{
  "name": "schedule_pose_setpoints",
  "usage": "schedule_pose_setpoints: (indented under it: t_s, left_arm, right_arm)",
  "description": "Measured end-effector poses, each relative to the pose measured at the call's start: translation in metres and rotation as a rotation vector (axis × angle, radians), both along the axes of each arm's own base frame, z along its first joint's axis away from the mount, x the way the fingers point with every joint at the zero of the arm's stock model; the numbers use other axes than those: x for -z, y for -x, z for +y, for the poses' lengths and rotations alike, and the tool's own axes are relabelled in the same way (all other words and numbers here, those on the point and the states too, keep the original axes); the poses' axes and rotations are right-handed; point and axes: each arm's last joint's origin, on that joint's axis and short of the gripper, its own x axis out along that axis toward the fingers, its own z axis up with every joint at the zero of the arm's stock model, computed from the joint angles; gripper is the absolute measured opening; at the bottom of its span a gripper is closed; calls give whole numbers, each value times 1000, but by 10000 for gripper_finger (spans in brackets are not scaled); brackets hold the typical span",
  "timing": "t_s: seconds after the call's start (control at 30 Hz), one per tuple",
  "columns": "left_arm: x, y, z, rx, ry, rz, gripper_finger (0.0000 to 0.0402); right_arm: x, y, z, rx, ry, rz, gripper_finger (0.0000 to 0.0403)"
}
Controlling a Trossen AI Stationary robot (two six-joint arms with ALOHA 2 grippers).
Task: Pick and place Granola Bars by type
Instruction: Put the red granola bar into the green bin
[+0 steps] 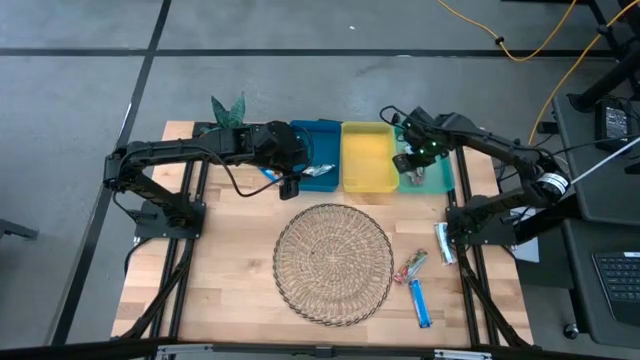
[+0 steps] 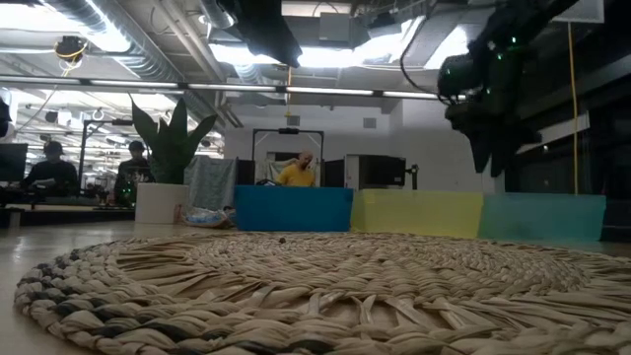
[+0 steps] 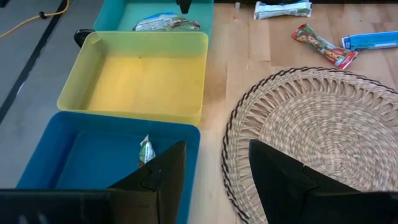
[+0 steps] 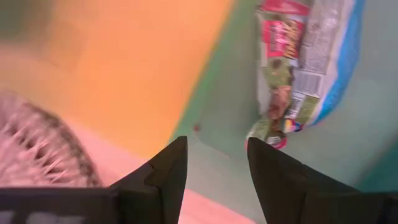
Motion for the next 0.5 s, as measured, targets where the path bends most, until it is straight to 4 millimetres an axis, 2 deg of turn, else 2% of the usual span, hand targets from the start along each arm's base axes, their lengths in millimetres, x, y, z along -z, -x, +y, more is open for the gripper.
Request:
schedule_pose_setpoints:
  t_s: [0.2,0.5]
  left_arm:
    - [0,0,-2,10,3,-1,171]
    - [0,0,-2,11,3,-1,171]
  right_arm:
    - [-31,-6,26,-76,69,-51,170]
    - [-69,16,89,-157,98,-188,170]
